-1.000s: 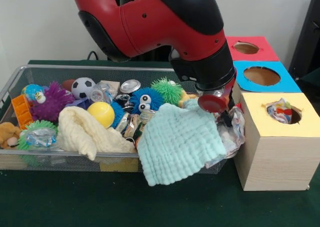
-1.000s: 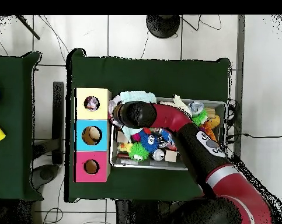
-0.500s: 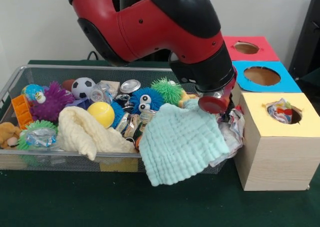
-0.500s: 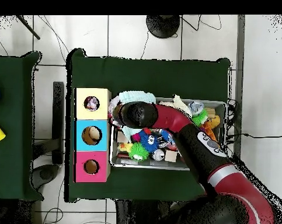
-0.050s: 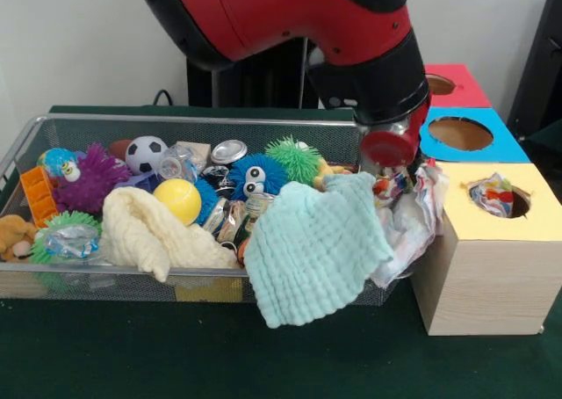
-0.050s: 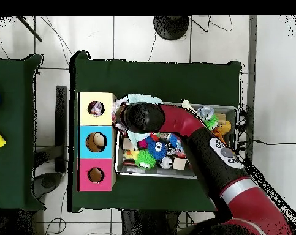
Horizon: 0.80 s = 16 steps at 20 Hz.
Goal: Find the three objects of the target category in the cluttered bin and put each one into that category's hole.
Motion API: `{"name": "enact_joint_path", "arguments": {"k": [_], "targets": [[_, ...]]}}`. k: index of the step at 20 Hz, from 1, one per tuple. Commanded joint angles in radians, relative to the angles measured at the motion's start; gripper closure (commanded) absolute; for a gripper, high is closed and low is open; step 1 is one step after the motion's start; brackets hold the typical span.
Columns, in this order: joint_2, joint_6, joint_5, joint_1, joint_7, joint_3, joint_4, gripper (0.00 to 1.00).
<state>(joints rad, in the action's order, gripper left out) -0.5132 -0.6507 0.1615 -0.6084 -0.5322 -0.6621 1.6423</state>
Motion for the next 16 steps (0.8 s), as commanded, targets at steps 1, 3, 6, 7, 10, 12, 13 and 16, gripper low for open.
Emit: {"name": "enact_joint_path", "arguments": {"k": [1,3,6,7,10,12,13,16], "targets": [[-0.133,-0.187,-0.093,-0.008,-0.185,-0.038,0.01,1.0],[-0.15,-0.199,-0.101,-0.015,-0.168,-0.036,0.017,1.0],[-0.168,-0.188,-0.111,-0.001,-0.181,-0.015,0.011,1.0],[-0.171,-0.176,-0.112,0.006,-0.189,-0.008,0.012,1.0],[-0.187,-0.162,-0.13,0.028,-0.215,0.0,0.011,1.0],[-0.2,-0.157,-0.146,0.036,-0.22,-0.008,0.024,1.0],[-0.208,-0.151,-0.153,0.039,-0.215,-0.019,0.036,1.0],[-0.211,-0.117,-0.174,0.058,-0.221,-0.035,0.061,1.0]]}}
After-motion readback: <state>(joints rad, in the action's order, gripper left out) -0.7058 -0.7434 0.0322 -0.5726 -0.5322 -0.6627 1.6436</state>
